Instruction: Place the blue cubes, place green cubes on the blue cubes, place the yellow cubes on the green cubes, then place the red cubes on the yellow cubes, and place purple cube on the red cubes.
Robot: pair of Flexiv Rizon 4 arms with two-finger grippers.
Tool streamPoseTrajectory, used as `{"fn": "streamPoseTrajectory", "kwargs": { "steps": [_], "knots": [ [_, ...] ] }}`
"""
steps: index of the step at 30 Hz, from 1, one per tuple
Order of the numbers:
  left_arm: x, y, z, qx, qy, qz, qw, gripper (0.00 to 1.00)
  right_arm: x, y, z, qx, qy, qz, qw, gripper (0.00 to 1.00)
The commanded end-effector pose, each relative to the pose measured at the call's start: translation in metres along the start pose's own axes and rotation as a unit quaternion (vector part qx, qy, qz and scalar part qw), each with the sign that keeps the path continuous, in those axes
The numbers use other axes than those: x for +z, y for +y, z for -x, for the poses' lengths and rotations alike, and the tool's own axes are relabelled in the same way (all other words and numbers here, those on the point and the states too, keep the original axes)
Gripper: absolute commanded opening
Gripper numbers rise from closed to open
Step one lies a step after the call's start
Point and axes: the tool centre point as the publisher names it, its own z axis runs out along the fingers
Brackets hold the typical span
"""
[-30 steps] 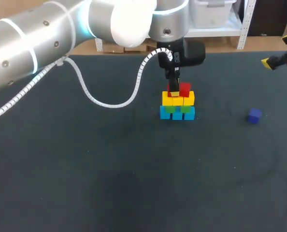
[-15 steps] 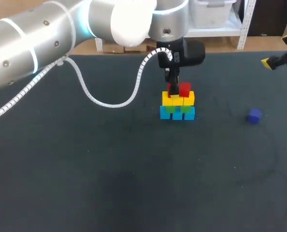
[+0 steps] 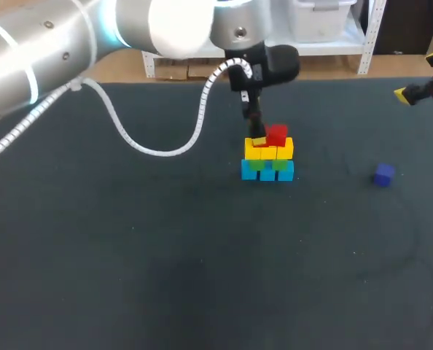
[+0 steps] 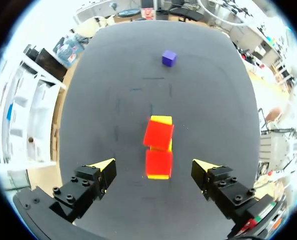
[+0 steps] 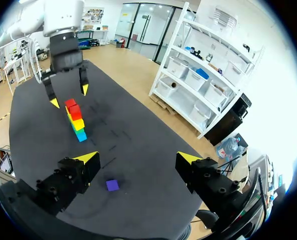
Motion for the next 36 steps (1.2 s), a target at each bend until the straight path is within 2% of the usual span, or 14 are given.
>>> {"fn": "streamPoseTrajectory", "kwargs": {
  "steps": [1,6,9,14,17,21,28,32,36],
  "knots": [
    [-0.015,-0.027,-0.035,-0.025,-0.038,0.034,0.998,1.0,-0.001,0.004,-0.002,0.001,-0.002,-0.031,1.0,1.0],
    [-0.027,-0.039,-0.061,-0.083,-0.053,0.067,0.993,1.0,-0.001,0.004,-0.002,0.001,-0.002,-0.031,1.0,1.0],
    [-0.028,-0.045,-0.071,-0.125,-0.025,0.087,0.988,1.0,-0.001,0.004,-0.002,0.001,-0.002,-0.031,1.0,1.0],
    [-0.032,-0.052,-0.085,-0.154,-0.03,0.102,0.982,1.0,-0.001,0.004,-0.002,0.001,-0.002,-0.031,1.0,1.0],
    [-0.032,-0.054,-0.091,-0.188,-0.008,0.116,0.975,1.0,-0.001,0.004,-0.002,0.001,-0.002,-0.031,1.0,1.0],
    [-0.033,-0.058,-0.104,-0.222,-0.013,0.121,0.967,1.0,-0.001,0.004,-0.002,0.001,-0.002,-0.031,1.0,1.0],
    [-0.035,-0.066,-0.138,-0.296,-0.008,0.146,0.944,1.0,-0.001,0.004,-0.002,0.001,-0.002,-0.031,1.0,1.0],
    [-0.04,-0.069,-0.161,-0.323,-0.032,0.151,0.934,1.0,-0.001,0.004,-0.002,0.001,-0.002,-0.031,1.0,1.0],
    [-0.045,-0.067,-0.188,-0.361,-0.055,0.163,0.917,1.0,-0.001,0.004,-0.002,0.001,-0.002,-0.031,1.0,1.0]
  ]
}}
